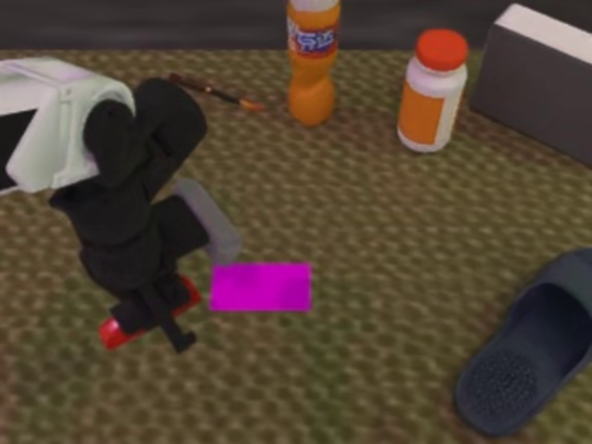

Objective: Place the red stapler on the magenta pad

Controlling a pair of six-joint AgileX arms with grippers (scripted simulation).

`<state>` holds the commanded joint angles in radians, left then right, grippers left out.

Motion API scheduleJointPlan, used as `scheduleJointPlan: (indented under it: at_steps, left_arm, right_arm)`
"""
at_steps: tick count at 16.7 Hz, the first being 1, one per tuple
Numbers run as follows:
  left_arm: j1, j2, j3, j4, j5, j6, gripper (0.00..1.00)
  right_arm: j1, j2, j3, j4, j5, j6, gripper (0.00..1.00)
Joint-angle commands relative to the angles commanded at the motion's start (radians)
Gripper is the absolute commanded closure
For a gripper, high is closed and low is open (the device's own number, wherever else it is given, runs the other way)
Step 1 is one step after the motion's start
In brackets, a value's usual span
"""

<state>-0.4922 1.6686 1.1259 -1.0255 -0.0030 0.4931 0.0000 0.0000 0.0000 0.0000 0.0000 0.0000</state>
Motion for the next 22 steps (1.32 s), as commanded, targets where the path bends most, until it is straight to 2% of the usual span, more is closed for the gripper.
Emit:
scheduleJointPlan:
  at_steps: [5,13,16,22]
  left_arm:
    - [-0.016,0.06,0.069,-0.03,0.0,0.06,1.0]
    - [-0.062,0.368,0.587,-0.22,0.004,0.391,1.0]
    - [-0.073,0.446,0.714,-0.268,0.005,0.488,1.0]
    - [-0.07,0.464,0.746,-0.278,0.004,0.518,1.0]
  right_arm:
    - [0.0,0.0,0.0,0.0,0.0,0.0,0.0]
    - [0.0,0.0,0.0,0.0,0.0,0.0,0.0]
    - [0.0,0.0,0.0,0.0,0.0,0.0,0.0]
    - [0.0,0.0,0.0,0.0,0.0,0.0,0.0]
